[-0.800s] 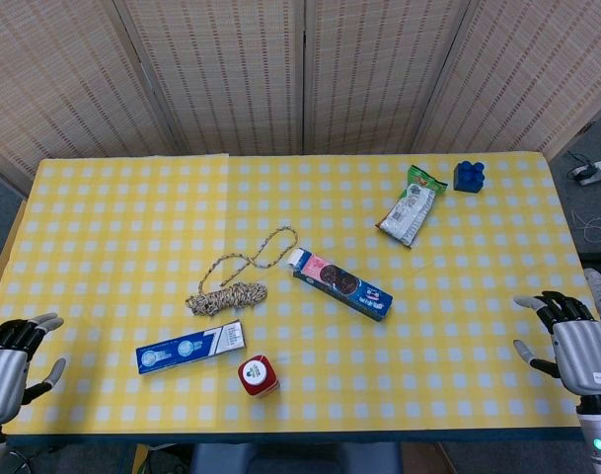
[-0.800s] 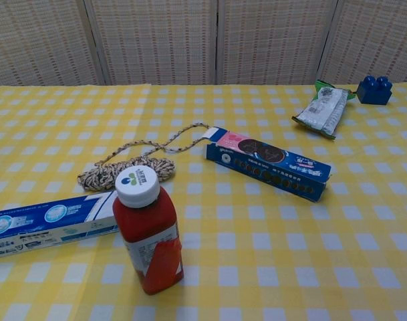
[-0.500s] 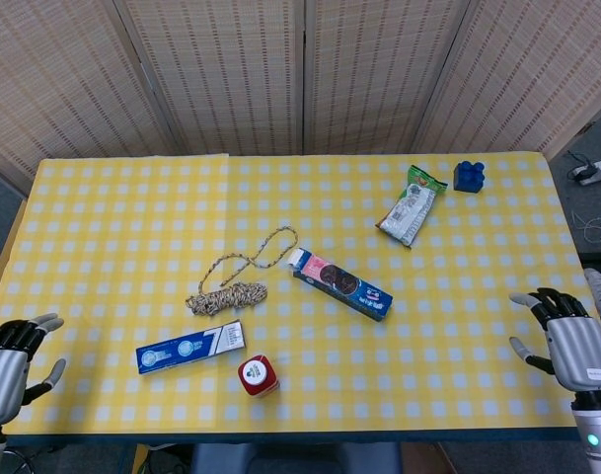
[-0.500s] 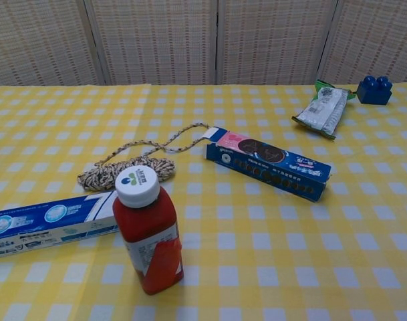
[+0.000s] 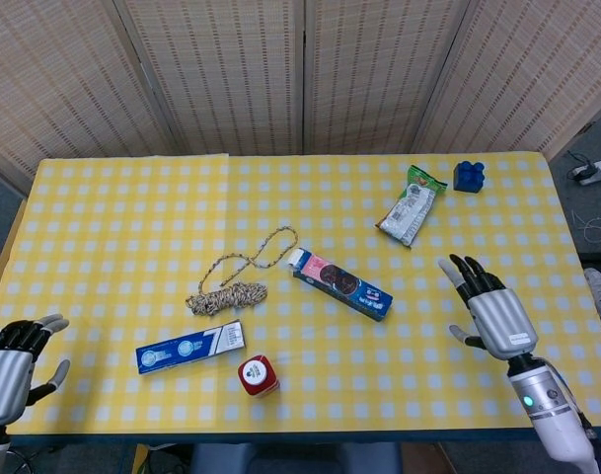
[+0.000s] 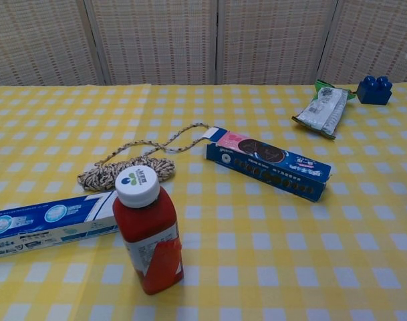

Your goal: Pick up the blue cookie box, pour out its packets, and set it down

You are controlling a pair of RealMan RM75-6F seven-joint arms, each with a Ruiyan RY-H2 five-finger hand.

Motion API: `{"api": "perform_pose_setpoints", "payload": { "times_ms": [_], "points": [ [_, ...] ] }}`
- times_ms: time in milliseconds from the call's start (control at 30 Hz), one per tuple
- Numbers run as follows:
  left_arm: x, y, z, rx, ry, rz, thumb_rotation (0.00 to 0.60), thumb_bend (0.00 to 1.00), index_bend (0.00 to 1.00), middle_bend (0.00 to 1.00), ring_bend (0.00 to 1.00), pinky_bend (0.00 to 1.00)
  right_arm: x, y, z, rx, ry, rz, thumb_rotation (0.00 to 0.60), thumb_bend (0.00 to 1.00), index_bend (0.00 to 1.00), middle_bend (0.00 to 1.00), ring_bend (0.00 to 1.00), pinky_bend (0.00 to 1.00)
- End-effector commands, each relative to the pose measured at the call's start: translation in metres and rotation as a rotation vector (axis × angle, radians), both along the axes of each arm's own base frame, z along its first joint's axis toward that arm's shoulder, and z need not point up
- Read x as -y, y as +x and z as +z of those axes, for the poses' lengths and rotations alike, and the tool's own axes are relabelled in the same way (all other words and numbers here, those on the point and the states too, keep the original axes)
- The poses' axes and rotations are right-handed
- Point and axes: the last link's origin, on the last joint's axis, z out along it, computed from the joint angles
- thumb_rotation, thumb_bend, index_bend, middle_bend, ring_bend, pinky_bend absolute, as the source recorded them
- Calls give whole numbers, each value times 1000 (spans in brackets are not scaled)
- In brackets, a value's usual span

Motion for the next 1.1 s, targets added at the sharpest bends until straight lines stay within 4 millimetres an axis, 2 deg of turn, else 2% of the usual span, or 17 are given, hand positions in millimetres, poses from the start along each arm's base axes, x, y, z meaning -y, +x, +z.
{"api": "perform_pose_setpoints", "payload": {
  "times_ms": [33,300,533,800,1100],
  "points": [
    [1,-1,0,-2,-2,3,600,331,334,270,246,183,18,22,-23,-2,58,21,600,80,0,0,0,183],
    [3,-3,0,4,-3,3,600,331,339,270,246,183,46,46,-62,-27,122,36,600,75,0,0,0,171],
    [4,-3,0,8,0,2,600,331,340,270,246,183,61,65,-91,-11,134,47,600,74,0,0,0,163],
    [4,-5,1,9,1,5,600,331,340,270,246,183,72,78,-126,-21,178,38,600,74,0,0,0,162],
    [6,-10,1,7,-5,29,600,331,340,270,246,183,90,79,-157,-5,181,-14,600,75,0,0,0,161]
  ]
}}
